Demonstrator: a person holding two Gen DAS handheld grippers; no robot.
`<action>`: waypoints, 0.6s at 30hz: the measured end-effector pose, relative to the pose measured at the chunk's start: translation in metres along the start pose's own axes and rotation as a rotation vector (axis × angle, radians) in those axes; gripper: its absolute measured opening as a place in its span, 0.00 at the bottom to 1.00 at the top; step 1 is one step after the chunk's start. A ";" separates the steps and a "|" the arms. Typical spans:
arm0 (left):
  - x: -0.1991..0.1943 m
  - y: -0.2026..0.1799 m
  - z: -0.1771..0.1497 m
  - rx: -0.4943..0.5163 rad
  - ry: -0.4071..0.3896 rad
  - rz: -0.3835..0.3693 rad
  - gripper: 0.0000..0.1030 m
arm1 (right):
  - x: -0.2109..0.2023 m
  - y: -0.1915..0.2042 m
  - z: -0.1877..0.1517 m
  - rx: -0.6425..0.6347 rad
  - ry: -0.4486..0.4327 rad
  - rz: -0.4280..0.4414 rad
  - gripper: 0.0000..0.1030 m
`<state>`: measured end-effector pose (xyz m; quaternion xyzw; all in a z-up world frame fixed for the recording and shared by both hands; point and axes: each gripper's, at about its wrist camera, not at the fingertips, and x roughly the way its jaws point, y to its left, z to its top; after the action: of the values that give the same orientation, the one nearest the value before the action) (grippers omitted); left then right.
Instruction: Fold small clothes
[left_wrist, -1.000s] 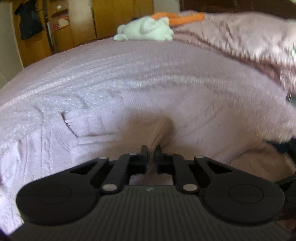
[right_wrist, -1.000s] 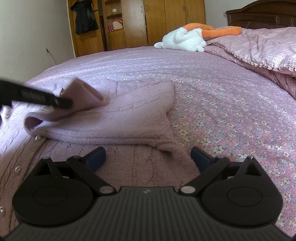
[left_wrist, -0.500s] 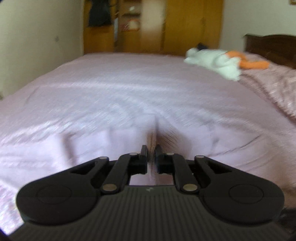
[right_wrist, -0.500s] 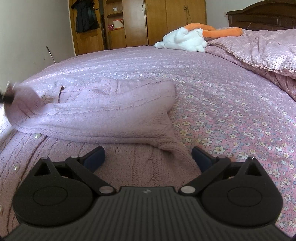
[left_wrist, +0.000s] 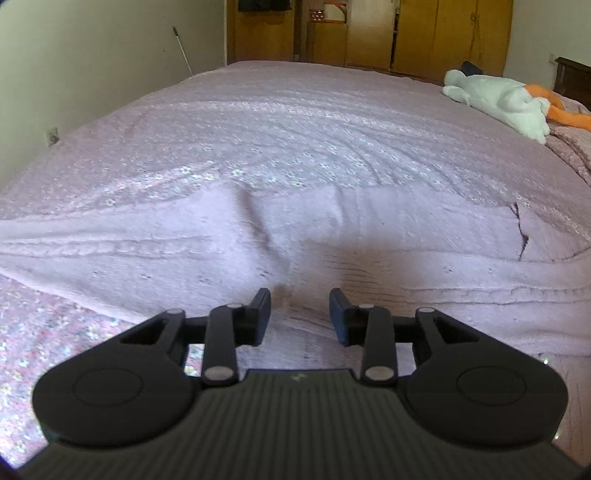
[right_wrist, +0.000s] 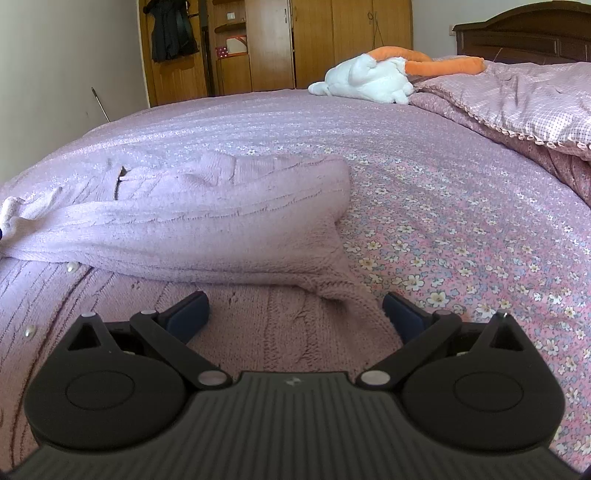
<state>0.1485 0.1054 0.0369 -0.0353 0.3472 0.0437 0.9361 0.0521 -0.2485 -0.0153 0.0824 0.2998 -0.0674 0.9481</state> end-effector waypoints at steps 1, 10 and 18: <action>0.000 0.002 -0.001 -0.009 -0.002 0.000 0.36 | -0.001 0.000 0.001 0.004 -0.001 -0.003 1.00; 0.010 -0.003 0.008 -0.015 0.003 -0.034 0.49 | 0.001 -0.016 0.055 0.100 -0.099 0.043 1.00; 0.028 0.004 0.012 -0.114 0.000 -0.011 0.49 | 0.086 -0.035 0.088 0.193 0.050 0.080 0.69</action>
<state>0.1768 0.1121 0.0279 -0.0903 0.3441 0.0584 0.9328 0.1646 -0.3065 0.0015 0.1868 0.3119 -0.0562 0.9299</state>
